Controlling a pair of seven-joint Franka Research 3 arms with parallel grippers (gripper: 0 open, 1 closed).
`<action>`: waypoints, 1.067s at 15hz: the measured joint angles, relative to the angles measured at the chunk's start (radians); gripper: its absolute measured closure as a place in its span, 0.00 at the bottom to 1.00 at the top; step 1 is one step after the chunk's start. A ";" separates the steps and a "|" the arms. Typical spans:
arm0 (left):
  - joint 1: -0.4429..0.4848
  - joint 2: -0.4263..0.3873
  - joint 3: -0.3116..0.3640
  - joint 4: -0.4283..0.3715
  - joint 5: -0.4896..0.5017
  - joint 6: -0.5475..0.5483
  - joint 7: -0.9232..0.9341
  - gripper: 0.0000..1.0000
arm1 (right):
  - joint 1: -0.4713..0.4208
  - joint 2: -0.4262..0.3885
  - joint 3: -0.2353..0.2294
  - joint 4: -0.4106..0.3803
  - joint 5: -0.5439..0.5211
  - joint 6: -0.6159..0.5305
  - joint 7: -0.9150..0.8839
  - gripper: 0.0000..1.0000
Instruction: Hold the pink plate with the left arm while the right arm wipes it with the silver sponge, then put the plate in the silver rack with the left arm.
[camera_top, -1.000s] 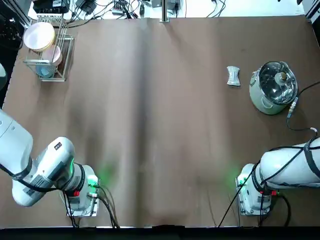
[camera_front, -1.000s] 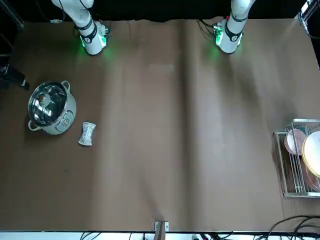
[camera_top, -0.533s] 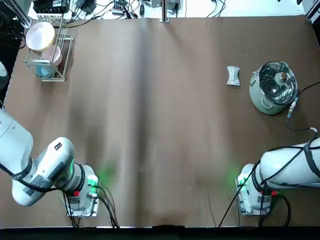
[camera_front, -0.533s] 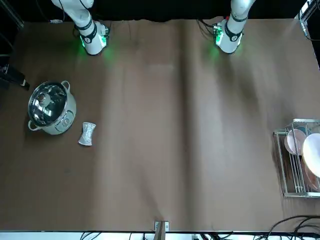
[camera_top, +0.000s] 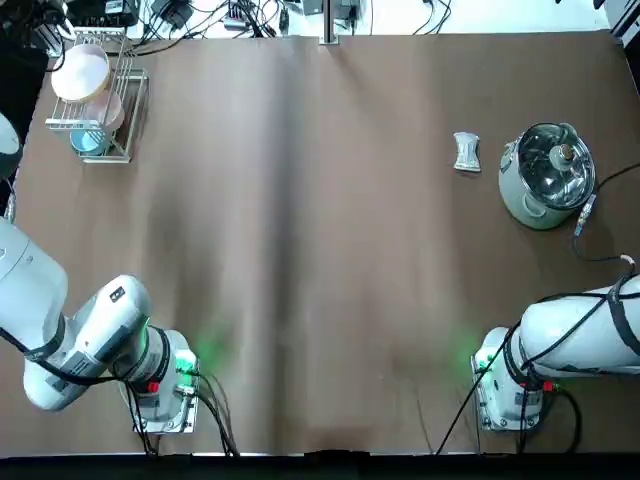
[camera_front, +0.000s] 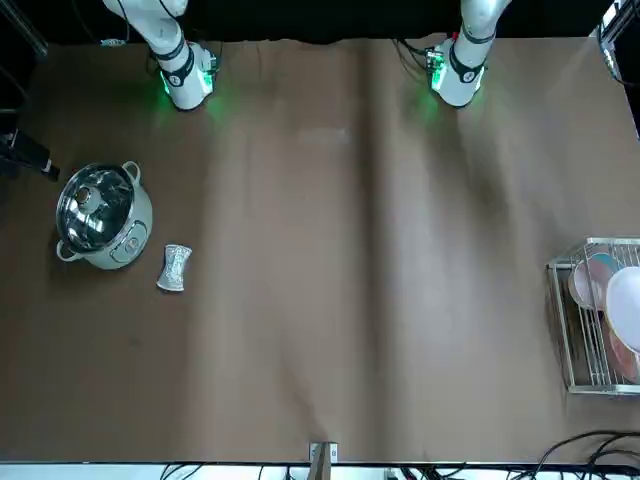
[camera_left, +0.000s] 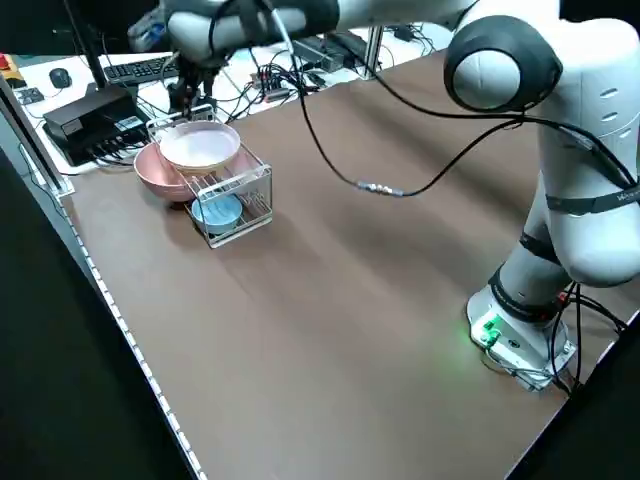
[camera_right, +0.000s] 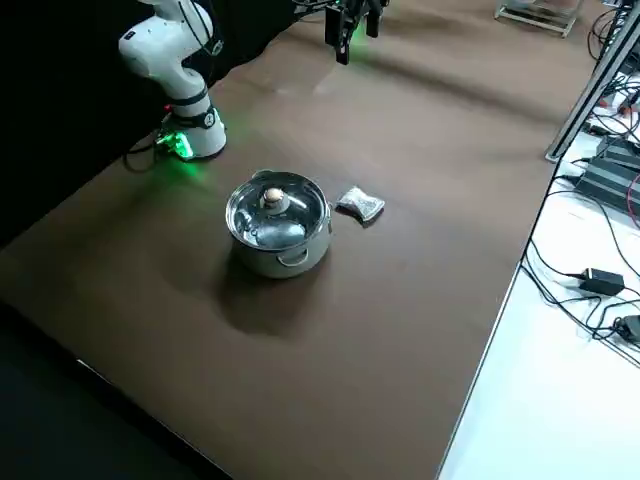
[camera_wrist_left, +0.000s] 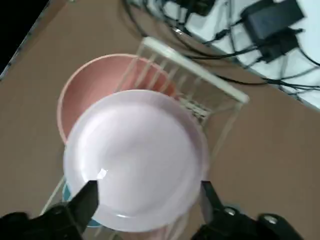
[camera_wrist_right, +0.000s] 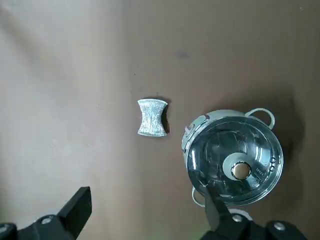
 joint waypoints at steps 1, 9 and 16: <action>-0.002 -0.015 -0.023 0.000 0.015 -0.016 -0.001 0.01 | 0.000 0.000 0.000 0.000 0.000 0.000 0.000 0.00; -0.008 -0.105 -0.271 -0.001 0.186 -0.154 0.000 0.00 | 0.000 0.000 0.001 0.000 0.000 0.001 0.000 0.00; -0.009 -0.107 -0.416 -0.006 0.317 -0.253 0.009 0.00 | 0.003 0.000 0.009 0.000 -0.003 0.002 -0.001 0.00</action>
